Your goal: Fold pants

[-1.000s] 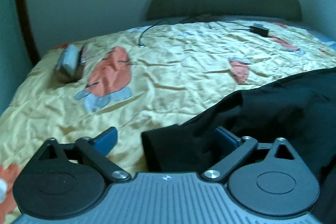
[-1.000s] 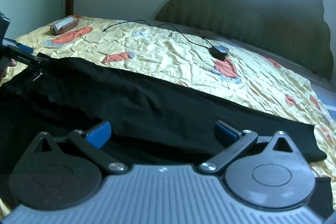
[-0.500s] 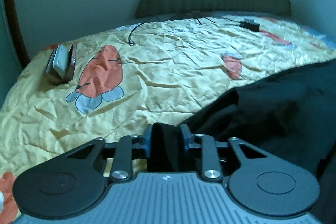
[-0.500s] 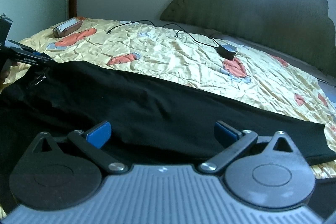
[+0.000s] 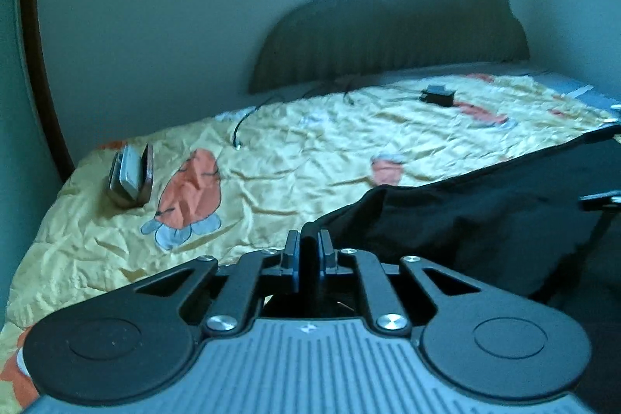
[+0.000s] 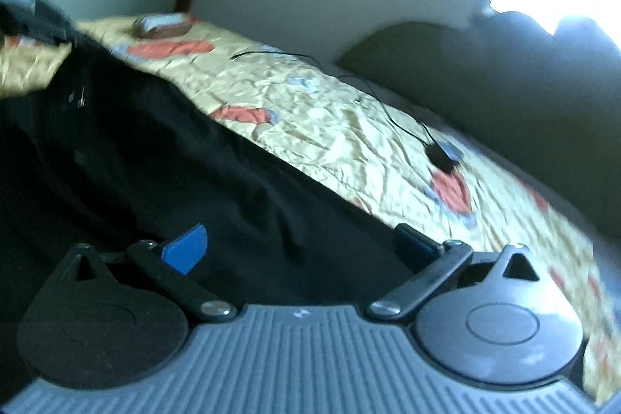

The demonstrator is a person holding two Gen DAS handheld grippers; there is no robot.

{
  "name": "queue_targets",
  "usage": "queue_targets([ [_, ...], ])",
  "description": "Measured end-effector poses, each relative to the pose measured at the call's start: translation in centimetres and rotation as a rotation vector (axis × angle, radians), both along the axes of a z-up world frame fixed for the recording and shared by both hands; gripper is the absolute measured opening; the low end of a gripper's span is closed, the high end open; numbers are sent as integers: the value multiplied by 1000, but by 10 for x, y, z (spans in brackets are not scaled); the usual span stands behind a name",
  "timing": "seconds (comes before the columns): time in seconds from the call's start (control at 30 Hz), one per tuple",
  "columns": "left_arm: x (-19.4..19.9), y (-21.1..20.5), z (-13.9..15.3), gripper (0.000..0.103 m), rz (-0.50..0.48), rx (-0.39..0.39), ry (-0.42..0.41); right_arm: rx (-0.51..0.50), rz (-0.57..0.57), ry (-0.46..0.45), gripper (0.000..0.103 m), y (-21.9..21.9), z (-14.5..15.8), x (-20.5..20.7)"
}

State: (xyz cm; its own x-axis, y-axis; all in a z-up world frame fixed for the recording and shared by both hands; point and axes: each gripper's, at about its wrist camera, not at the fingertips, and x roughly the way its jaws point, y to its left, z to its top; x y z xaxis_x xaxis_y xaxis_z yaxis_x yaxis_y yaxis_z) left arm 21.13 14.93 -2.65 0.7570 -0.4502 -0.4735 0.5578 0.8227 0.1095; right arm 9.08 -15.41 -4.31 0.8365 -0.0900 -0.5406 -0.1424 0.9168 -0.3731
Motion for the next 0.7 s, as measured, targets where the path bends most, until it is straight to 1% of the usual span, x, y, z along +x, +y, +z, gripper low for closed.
queue_targets([
  [0.07, -13, 2, 6, 8, -8, -27, -19, -26, 36, 26, 93, -3, 0, 17],
  [0.13, -23, 2, 13, 8, -18, -58, -25, -60, 70, 29, 87, -5, 1, 35],
  [0.2, -35, 2, 19, 8, -35, -81, -44, -62, 102, 45, 83, -10, 1, 51],
  [0.27, -48, 2, 25, 8, -63, -106, -60, -83, 143, 60, 82, -14, -1, 65],
  [0.3, -55, 2, 28, 8, -75, -113, -70, -103, 162, 71, 79, -16, -3, 73],
  [0.37, -67, 1, 32, 8, -94, -122, -92, -134, 222, 83, 79, -19, -6, 84],
  [0.47, -80, 1, 38, 8, -112, -146, -101, -200, 295, 98, 76, -20, -9, 98],
  [0.53, -89, 2, 41, 8, -123, -162, -113, -209, 329, 109, 73, -20, -8, 109],
  [0.57, -93, 2, 43, 8, -132, -176, -119, -205, 357, 121, 70, -20, -8, 115],
  [0.63, -101, 5, 47, 8, -157, -200, -136, -190, 405, 156, 70, -21, -8, 127],
  [0.67, -106, 5, 50, 8, -165, -206, -146, -191, 438, 176, 67, -20, -9, 132],
  [0.7, -111, 5, 52, 8, -174, -212, -160, -192, 461, 192, 66, -19, -10, 136],
])
